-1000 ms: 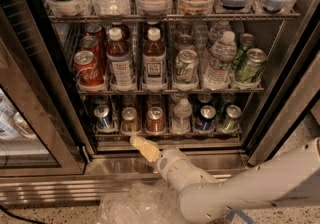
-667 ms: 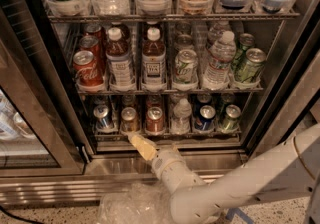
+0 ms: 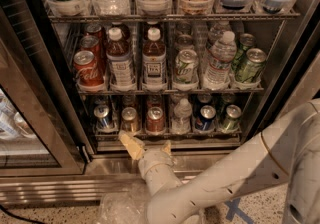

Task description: Pick coke can from bottom shelf of fridge

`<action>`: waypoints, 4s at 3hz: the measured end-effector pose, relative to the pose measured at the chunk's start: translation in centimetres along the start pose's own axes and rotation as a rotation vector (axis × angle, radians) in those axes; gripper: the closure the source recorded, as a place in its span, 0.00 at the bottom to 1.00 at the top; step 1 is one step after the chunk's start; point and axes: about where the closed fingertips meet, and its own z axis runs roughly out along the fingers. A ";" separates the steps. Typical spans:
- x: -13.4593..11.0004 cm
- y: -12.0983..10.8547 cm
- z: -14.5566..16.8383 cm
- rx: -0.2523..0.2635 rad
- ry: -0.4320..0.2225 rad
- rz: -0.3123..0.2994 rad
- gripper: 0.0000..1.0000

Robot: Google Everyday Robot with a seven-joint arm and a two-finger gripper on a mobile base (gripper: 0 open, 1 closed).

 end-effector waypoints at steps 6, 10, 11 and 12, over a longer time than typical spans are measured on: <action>1.8 -3.0 -0.1 0.263 -0.101 -0.360 0.00; 1.1 -5.8 3.1 0.335 -0.170 -0.457 0.15; 0.7 -5.9 4.3 0.324 -0.197 -0.467 0.17; 0.0 -5.7 5.5 0.309 -0.225 -0.488 0.18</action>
Offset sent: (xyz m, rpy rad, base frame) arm 0.0066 -0.0177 0.0010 -0.3523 -0.0697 -0.1817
